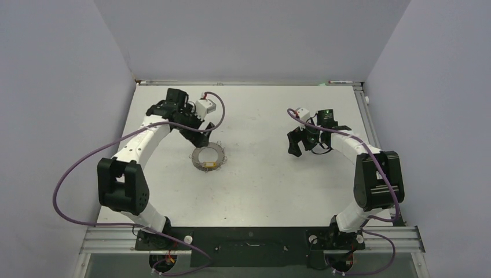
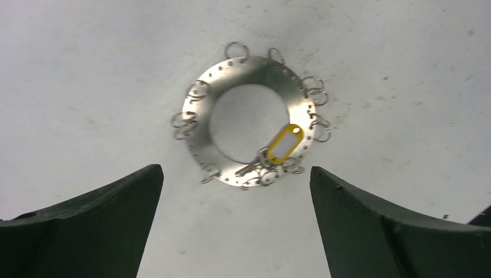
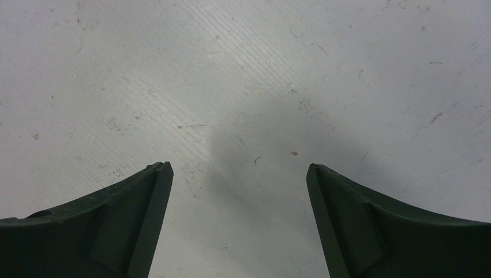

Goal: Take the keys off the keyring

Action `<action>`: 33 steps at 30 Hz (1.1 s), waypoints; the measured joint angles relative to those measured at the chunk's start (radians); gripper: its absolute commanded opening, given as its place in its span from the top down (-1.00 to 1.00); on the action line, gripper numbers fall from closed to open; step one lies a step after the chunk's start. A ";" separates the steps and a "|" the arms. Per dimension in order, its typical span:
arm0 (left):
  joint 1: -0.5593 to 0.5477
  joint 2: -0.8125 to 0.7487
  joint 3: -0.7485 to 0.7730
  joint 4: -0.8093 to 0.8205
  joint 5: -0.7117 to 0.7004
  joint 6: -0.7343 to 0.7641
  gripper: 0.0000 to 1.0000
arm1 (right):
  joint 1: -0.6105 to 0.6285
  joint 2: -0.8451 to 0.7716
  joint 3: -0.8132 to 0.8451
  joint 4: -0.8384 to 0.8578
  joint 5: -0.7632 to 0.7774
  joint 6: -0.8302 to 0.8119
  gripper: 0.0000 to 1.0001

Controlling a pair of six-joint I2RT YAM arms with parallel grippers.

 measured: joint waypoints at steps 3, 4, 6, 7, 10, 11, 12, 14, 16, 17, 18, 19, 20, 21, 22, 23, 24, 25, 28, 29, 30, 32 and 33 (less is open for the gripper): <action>0.066 -0.029 0.053 -0.012 0.000 0.167 -0.94 | 0.000 -0.006 -0.004 0.002 -0.007 0.000 -0.79; 0.085 -0.029 0.060 -0.012 0.002 0.230 -0.95 | 0.000 -0.009 -0.005 0.002 -0.010 0.000 -0.79; 0.121 -0.024 0.063 -0.021 0.003 0.359 -0.95 | 0.000 -0.016 -0.006 0.002 -0.011 0.000 -0.79; 0.136 -0.016 0.063 -0.034 0.000 0.422 -0.87 | 0.000 -0.018 -0.006 0.002 -0.012 0.000 -0.80; 0.170 0.032 0.077 -0.084 -0.014 0.601 -0.79 | -0.006 -0.025 -0.013 0.003 -0.018 0.000 -0.79; 0.176 0.055 0.080 -0.094 -0.013 0.659 -0.78 | -0.008 -0.027 -0.017 0.002 -0.021 0.000 -0.79; 0.180 0.073 0.080 -0.099 -0.011 0.703 -0.76 | -0.011 -0.029 -0.019 0.002 -0.024 0.000 -0.79; 0.182 0.104 0.080 -0.103 -0.004 0.787 -0.70 | -0.018 -0.029 -0.020 0.002 -0.030 0.000 -0.79; 0.183 0.127 0.080 -0.101 0.003 0.857 -0.60 | -0.024 -0.029 -0.022 0.003 -0.035 0.000 -0.79; 0.182 0.138 0.080 -0.100 0.010 0.892 -0.53 | -0.027 -0.029 -0.023 0.003 -0.037 0.000 -0.80; 0.182 0.152 0.080 -0.098 0.018 0.926 -0.40 | -0.031 -0.029 -0.026 0.003 -0.040 0.000 -0.79; 0.182 0.164 0.082 -0.099 0.029 0.952 -0.29 | -0.033 -0.029 -0.029 0.003 -0.042 0.000 -0.79; 0.181 0.180 0.088 -0.104 0.039 0.975 -0.20 | -0.037 -0.029 -0.032 0.002 -0.045 0.001 -0.79; 0.180 0.198 0.098 -0.108 0.052 0.999 -0.17 | -0.040 -0.029 -0.033 0.002 -0.048 0.001 -0.79; 0.180 0.219 0.112 -0.111 0.064 1.022 -0.15 | -0.043 -0.029 -0.033 0.002 -0.051 0.002 -0.79; 0.180 0.237 0.123 -0.112 0.075 1.041 -0.14 | -0.045 -0.029 -0.033 0.002 -0.052 0.003 -0.79; 0.180 0.252 0.131 -0.112 0.086 1.056 -0.13 | -0.048 -0.029 -0.033 0.003 -0.054 0.003 -0.79; 0.180 0.265 0.134 -0.110 0.097 1.073 -0.11 | -0.051 -0.029 -0.033 0.002 -0.055 0.003 -0.79; 0.175 0.279 0.134 -0.109 0.117 1.102 -0.09 | -0.057 -0.029 -0.033 0.002 -0.058 0.003 -0.80; 0.171 0.283 0.134 -0.110 0.120 1.113 -0.09 | -0.058 -0.029 -0.033 0.002 -0.058 0.003 -0.79; 0.166 0.288 0.135 -0.110 0.122 1.122 -0.09 | -0.058 -0.029 -0.033 0.002 -0.058 0.003 -0.79; 0.153 0.301 0.137 -0.112 0.123 1.136 -0.10 | -0.059 -0.029 -0.033 0.002 -0.059 0.003 -0.79; 0.146 0.308 0.137 -0.112 0.123 1.143 -0.10 | -0.059 -0.029 -0.033 0.002 -0.059 0.003 -0.79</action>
